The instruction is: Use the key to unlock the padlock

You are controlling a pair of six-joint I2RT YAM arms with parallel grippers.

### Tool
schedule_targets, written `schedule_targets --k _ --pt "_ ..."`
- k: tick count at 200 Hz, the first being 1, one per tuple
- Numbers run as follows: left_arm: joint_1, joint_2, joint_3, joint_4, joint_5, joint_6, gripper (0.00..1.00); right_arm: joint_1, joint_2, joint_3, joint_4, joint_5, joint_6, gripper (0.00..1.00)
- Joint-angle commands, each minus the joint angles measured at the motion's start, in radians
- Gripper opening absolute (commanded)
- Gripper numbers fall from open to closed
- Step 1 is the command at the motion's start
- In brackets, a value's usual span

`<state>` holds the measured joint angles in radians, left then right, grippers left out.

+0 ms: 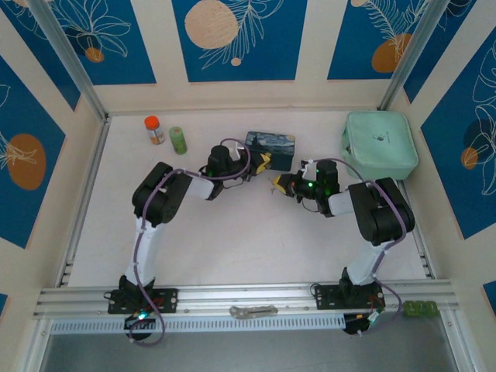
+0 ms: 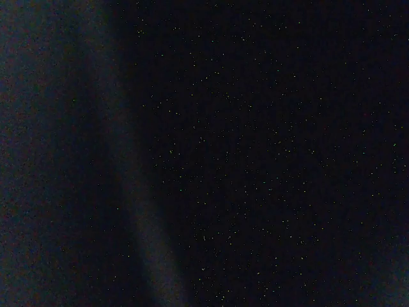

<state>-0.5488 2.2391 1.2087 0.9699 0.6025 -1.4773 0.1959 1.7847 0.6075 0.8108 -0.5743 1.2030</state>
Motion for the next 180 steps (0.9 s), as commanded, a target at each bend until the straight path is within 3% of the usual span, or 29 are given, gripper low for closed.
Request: schedule_targets --k 1,51,119,180 --pt "-0.013 -0.055 -0.016 0.11 0.013 -0.031 0.0 -0.01 -0.002 0.015 0.074 0.0 0.023 0.0" --pt "-0.013 -0.043 -0.021 0.126 0.01 -0.042 0.0 -0.021 -0.054 0.007 -0.015 0.032 -0.031 0.0" --pt "-0.016 -0.061 -0.054 0.127 0.007 -0.037 0.0 -0.042 -0.016 0.043 0.048 0.027 -0.002 0.0" --pt "-0.016 -0.051 -0.06 0.156 -0.001 -0.06 0.0 -0.044 -0.058 0.025 -0.027 0.034 -0.048 0.0"
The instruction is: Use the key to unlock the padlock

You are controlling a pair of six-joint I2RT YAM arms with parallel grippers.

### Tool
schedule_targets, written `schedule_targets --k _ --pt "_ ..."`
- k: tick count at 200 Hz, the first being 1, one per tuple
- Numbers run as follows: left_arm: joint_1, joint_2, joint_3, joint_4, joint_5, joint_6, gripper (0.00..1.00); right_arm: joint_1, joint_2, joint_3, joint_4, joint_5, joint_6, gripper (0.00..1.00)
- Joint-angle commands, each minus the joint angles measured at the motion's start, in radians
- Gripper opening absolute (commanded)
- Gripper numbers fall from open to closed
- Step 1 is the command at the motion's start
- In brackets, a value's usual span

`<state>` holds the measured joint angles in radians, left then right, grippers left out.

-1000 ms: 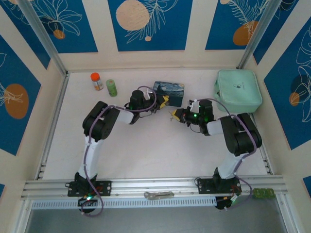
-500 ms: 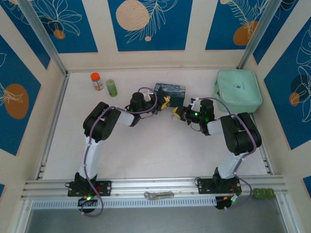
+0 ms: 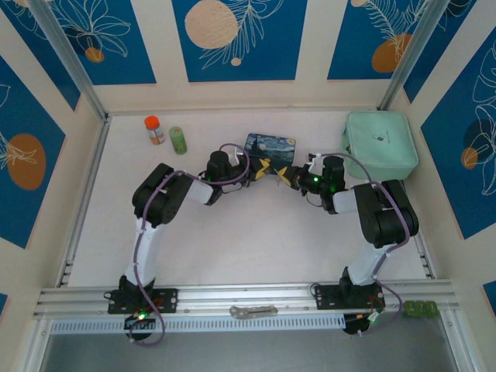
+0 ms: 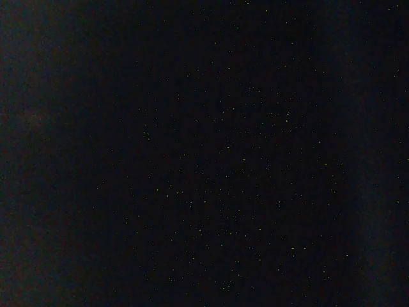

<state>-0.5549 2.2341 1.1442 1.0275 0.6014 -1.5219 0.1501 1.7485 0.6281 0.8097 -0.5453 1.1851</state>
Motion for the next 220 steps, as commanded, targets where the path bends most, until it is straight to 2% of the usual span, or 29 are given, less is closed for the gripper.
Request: schedule_targets --k 1,220 --pt "-0.01 -0.046 0.005 0.098 0.0 -0.015 0.0 0.002 -0.021 0.004 -0.025 0.005 -0.029 0.0" --pt "-0.03 -0.062 0.009 0.105 0.002 -0.035 0.0 0.047 0.044 0.044 0.019 0.018 -0.014 0.0"
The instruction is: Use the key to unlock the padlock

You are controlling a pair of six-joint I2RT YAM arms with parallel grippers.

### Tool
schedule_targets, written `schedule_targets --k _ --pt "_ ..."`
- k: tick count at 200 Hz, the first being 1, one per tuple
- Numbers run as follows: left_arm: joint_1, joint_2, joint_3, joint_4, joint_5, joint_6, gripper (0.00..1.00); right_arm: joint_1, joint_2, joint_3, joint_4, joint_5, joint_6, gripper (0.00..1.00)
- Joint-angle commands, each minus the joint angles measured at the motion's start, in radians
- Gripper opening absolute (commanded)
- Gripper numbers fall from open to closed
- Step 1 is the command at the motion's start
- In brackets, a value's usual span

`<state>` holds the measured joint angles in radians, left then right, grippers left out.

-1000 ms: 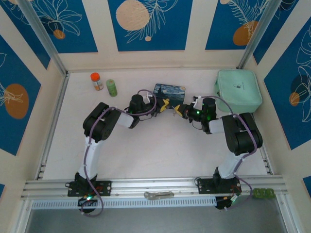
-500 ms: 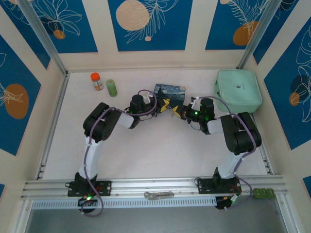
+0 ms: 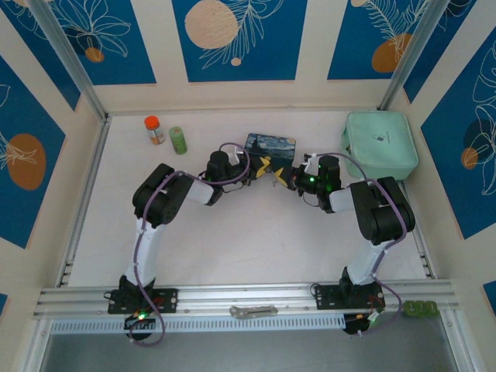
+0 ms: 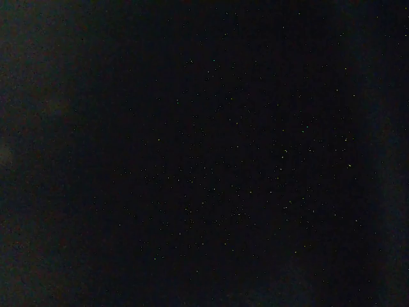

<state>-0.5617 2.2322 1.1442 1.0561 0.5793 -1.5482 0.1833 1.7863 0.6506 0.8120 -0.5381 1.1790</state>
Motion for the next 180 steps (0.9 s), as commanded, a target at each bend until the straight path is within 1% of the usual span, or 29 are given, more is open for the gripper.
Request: schedule_targets --k 1,52,85,127,160,180 --pt "-0.024 -0.06 0.01 0.077 0.024 -0.009 0.0 0.013 0.007 0.022 0.016 0.011 -0.008 0.0" --pt "-0.04 -0.066 0.008 0.084 0.033 -0.019 0.0 0.024 0.054 0.051 0.083 0.008 0.017 0.0" --pt "-0.058 -0.06 -0.005 0.126 0.043 -0.059 0.0 0.028 0.071 0.068 0.074 0.031 0.004 0.0" --pt "-0.078 -0.07 -0.028 0.193 0.062 -0.142 0.0 0.03 0.082 0.089 0.003 0.107 -0.129 0.0" --pt "-0.084 -0.099 -0.051 0.194 0.071 -0.159 0.0 0.041 0.088 0.095 0.028 0.116 -0.191 0.0" --pt "-0.084 -0.106 -0.048 0.194 0.082 -0.162 0.0 0.047 0.085 0.117 -0.037 0.122 -0.236 0.0"
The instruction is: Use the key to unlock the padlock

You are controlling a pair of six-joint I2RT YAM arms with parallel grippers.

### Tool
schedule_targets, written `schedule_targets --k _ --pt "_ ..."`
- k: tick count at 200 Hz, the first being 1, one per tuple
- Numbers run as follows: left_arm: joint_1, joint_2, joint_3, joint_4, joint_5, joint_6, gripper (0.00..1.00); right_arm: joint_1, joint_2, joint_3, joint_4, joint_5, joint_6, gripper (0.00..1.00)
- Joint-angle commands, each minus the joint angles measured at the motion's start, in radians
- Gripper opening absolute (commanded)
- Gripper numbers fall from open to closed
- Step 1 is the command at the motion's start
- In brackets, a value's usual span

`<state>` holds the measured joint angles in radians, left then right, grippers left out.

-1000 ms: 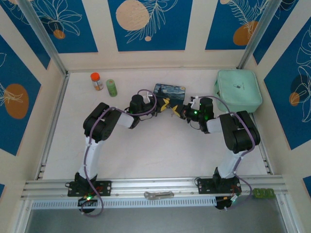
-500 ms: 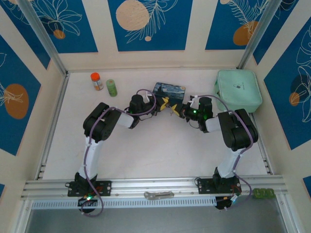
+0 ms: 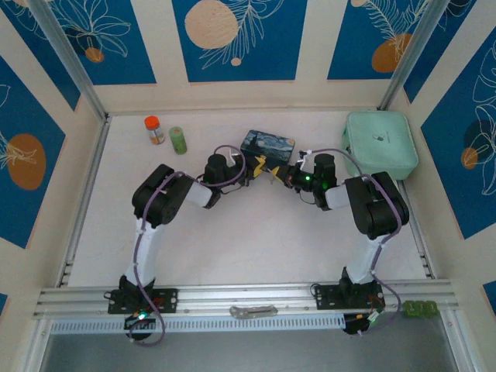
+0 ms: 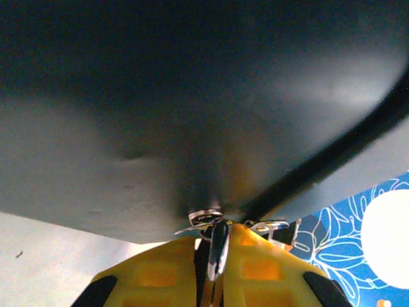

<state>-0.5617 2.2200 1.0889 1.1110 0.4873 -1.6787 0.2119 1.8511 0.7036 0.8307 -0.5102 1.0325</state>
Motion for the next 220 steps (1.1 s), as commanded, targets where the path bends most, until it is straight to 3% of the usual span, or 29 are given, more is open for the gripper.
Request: schedule_targets --k 1,40,100,134,169,220 --pt "-0.084 -0.095 0.008 0.14 0.175 -0.032 0.0 0.018 0.021 0.065 -0.06 0.094 -0.09 0.0" --pt "-0.086 -0.085 0.031 0.143 0.218 0.005 0.0 0.021 0.021 0.114 -0.199 0.066 -0.03 0.0" --pt "-0.086 -0.055 0.012 0.19 0.237 0.015 0.0 0.012 0.067 0.089 0.012 -0.099 0.254 0.0" --pt "-0.086 -0.06 0.021 0.161 0.272 0.031 0.0 -0.007 0.085 0.113 -0.004 -0.173 0.348 0.0" --pt "-0.086 -0.065 0.012 0.173 0.305 0.011 0.0 -0.037 0.051 0.087 0.015 -0.152 0.278 0.0" --pt "-0.084 -0.085 -0.014 0.205 0.336 -0.049 0.0 -0.013 -0.051 0.069 -0.067 -0.069 -0.077 0.0"
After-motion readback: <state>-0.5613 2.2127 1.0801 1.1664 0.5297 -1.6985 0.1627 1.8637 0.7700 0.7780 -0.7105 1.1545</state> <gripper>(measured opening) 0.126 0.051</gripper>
